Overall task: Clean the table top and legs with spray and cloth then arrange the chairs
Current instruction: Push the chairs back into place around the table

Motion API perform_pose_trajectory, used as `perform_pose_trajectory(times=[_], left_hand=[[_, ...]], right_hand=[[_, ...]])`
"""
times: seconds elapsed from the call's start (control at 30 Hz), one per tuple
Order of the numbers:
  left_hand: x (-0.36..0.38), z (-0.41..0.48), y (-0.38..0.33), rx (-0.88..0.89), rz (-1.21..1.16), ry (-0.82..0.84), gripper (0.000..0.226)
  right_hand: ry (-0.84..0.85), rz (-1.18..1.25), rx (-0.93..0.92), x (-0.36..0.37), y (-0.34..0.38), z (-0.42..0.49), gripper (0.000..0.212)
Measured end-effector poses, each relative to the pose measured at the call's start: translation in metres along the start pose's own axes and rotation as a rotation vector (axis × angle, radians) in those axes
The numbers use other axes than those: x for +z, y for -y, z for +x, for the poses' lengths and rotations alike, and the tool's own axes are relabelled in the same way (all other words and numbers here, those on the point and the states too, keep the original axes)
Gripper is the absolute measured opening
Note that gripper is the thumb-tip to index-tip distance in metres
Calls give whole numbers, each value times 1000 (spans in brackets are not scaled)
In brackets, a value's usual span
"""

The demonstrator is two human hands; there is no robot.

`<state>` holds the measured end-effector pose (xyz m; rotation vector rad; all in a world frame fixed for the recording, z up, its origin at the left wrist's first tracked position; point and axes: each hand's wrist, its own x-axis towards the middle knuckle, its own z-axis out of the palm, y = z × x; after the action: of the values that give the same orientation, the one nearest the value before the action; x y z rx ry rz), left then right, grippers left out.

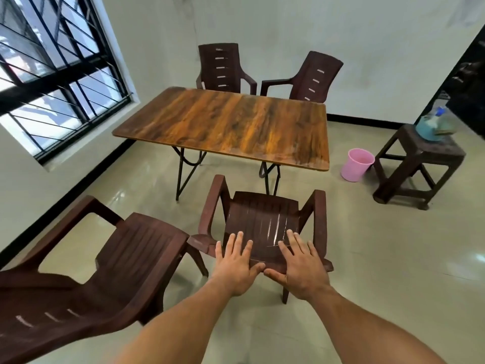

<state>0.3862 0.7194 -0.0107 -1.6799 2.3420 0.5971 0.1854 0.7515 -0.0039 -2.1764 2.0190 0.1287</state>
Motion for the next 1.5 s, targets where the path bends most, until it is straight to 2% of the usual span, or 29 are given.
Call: perform_pose_trajectory(times=[0.1, 0.23, 0.3, 0.57, 0.77, 0.87, 1.0, 1.07, 1.27, 1.43, 1.5], left_hand=[[-18, 19, 19, 59, 54, 40, 73], [-36, 39, 40, 103, 96, 41, 40], [-41, 45, 40, 106, 105, 46, 37], [-37, 35, 36, 106, 83, 29, 34], [-36, 18, 43, 120, 83, 54, 36], [-39, 13, 50, 145, 94, 57, 41], [-40, 5, 64, 195, 107, 43, 77], [-43, 1, 75, 198, 118, -13, 87], [-55, -17, 149, 137, 160, -157, 74], [-49, -62, 271, 108, 192, -150, 71], [-43, -85, 322, 102, 200, -111, 71]], right_hand=[[4, 12, -20, -3, 1, 26, 110], [26, 15, -116, -5, -2, 54, 96], [82, 25, -182, -8, -5, 61, 88], [153, 77, -218, -11, -3, 55, 103], [169, 80, -197, -9, 11, 41, 102], [173, 48, -167, -8, 15, 40, 88], [140, 40, -122, -15, 27, 43, 105], [76, 56, -140, -22, 45, 49, 103], [-55, 43, -258, -23, 155, 69, 90], [-112, 31, -305, 6, 294, 71, 83], [-70, 32, -306, 22, 346, 68, 87]])
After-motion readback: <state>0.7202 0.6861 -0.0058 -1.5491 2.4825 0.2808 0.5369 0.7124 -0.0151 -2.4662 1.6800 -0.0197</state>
